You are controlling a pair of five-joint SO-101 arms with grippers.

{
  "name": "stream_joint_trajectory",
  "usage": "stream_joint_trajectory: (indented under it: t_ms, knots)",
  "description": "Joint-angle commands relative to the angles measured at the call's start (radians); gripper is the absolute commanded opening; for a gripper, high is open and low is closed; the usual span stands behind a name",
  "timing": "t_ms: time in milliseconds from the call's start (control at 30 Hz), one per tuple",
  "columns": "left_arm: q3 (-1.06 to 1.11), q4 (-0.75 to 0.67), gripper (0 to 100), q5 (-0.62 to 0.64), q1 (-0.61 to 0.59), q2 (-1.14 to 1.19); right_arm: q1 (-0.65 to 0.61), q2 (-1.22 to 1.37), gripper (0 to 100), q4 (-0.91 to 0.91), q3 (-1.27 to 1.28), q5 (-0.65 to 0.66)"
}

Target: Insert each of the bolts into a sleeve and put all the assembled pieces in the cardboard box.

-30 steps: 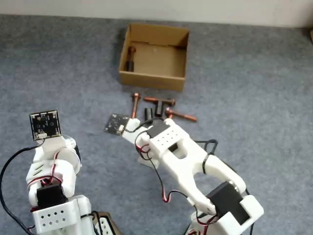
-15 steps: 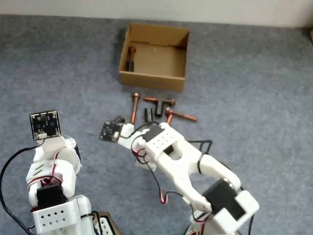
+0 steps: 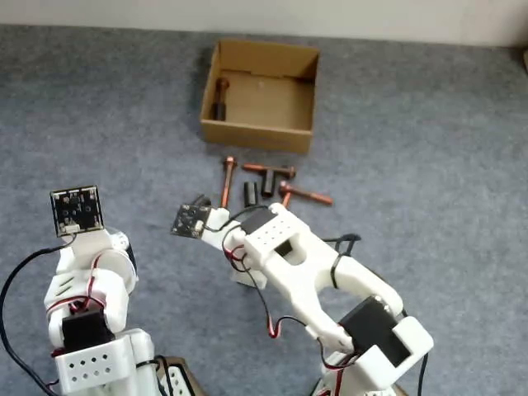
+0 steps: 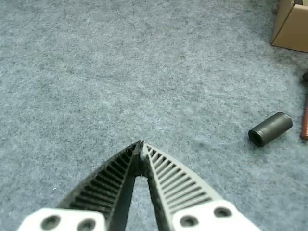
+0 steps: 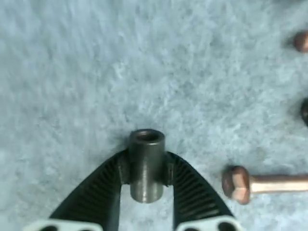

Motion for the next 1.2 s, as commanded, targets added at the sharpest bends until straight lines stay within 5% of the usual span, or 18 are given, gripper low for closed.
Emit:
stream_joint_trajectory:
  t_ms: [0,500,800,1167]
  knots:
    - [-0.028,-0.020,1,0.000,0.016,-0.007,0.048,-0.084,0.5,0.101,-0.042,-0.068]
    - [-0.076,-0.020,1,0.000,0.016,0.002,0.214,-0.622,0.5,0.209,0.024,-0.674]
    - [-0.280,0.101,1,-0.078,0.222,0.038,0.418,-0.780,0.5,-0.130,0.331,-0.993]
    - [-0.774,0.104,1,-0.075,0.437,0.753,0.555,-0.909,0.5,-0.426,0.585,-1.097]
